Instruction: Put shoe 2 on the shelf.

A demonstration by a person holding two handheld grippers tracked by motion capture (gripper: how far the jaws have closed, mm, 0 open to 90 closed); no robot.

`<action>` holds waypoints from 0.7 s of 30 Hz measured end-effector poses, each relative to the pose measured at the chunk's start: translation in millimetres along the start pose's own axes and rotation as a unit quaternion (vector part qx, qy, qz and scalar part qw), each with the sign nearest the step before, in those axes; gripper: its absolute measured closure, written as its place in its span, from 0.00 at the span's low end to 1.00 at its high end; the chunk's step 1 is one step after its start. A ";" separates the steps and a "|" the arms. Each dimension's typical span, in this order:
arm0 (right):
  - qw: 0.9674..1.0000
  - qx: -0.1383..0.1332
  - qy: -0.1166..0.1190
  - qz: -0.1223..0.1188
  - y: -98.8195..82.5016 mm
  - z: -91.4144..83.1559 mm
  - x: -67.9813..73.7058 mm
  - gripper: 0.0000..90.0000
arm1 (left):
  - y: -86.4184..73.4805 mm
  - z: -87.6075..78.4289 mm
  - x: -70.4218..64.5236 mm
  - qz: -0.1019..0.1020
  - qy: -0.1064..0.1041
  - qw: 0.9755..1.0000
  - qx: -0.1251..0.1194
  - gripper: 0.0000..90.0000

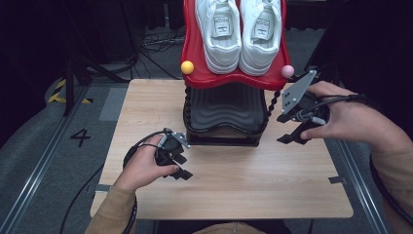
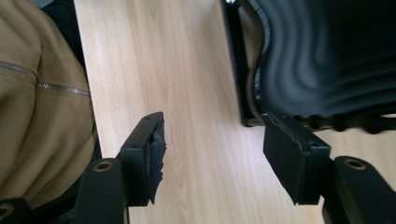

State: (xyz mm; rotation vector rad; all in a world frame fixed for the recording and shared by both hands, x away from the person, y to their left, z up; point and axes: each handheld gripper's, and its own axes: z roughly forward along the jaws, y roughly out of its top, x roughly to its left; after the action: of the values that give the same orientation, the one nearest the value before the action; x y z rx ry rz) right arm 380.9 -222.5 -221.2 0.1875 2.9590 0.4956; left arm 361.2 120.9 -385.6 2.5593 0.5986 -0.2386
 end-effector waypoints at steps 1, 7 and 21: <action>1.000 0.003 0.008 0.003 -2.5 7.2 1.0 0.44 | -0.3 -0.2 -0.6 -0.002 0.001 1.000 -0.001 0.42; 0.999 0.011 0.037 0.002 -13.6 47.9 4.5 0.43 | -2.6 -0.9 -3.4 -0.007 0.004 1.000 -0.001 0.42; 0.997 0.006 0.073 -0.002 -29.3 118.6 19.9 0.44 | -5.3 2.8 -5.3 -0.009 0.007 1.000 -0.004 0.41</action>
State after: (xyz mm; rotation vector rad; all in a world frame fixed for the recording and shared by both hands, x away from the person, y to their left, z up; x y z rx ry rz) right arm 376.7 -209.7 -344.2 0.1541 3.1044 0.5127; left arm 353.9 121.7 -388.8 2.5511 0.6265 -0.2234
